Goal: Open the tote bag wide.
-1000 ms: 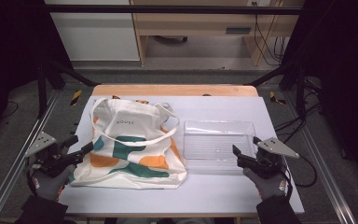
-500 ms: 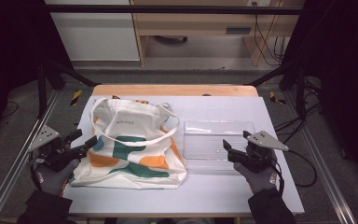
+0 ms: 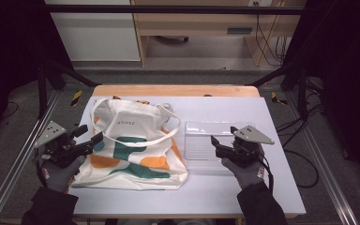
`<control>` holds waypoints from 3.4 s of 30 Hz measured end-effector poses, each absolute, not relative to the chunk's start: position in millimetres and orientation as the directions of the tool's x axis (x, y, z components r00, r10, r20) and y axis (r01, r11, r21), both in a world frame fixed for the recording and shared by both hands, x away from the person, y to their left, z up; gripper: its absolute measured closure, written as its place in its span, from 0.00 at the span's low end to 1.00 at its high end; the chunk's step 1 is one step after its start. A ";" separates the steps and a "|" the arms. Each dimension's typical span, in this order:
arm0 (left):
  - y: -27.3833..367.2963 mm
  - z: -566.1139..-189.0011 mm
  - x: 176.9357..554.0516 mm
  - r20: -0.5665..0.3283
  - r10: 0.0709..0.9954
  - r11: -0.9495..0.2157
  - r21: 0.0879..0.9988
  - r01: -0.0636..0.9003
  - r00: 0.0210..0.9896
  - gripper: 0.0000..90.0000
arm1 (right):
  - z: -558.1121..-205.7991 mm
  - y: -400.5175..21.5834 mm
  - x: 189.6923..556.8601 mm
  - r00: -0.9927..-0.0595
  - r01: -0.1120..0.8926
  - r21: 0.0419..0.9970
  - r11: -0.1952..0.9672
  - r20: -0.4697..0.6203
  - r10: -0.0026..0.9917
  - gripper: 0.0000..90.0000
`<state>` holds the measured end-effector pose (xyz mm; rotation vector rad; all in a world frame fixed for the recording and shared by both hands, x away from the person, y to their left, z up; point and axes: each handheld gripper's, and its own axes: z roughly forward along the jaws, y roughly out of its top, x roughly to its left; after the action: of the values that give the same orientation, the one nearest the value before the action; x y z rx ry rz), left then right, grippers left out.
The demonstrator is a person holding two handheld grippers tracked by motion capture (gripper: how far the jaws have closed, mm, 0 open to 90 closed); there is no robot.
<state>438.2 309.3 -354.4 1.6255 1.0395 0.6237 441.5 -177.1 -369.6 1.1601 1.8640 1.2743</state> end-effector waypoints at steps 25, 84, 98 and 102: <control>271.8 -343.7 461.4 -0.035 0.874 -0.137 0.939 0.315 0.485 0.42 | -365.8 -140.5 452.1 -0.503 0.313 0.934 0.171 0.010 0.864 0.36; 271.8 -388.9 455.8 -0.058 0.875 -0.167 0.896 0.412 0.481 0.98 | -366.2 -34.1 461.4 -0.675 0.306 0.929 0.206 0.059 0.736 0.55; 272.5 -393.0 447.0 -0.073 0.875 -0.149 0.900 0.409 0.479 0.98 | -389.6 -3.4 476.4 -0.655 0.351 0.909 0.223 0.068 0.753 0.67; 273.4 -394.3 444.1 -0.078 0.875 -0.144 0.900 0.411 0.479 0.98 | -391.3 1.2 478.7 -0.643 0.353 0.912 0.208 0.075 0.762 0.76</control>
<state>444.1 273.4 -394.3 1.7502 1.0965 0.5958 478.7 1.2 -391.3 1.0371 2.0967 1.4195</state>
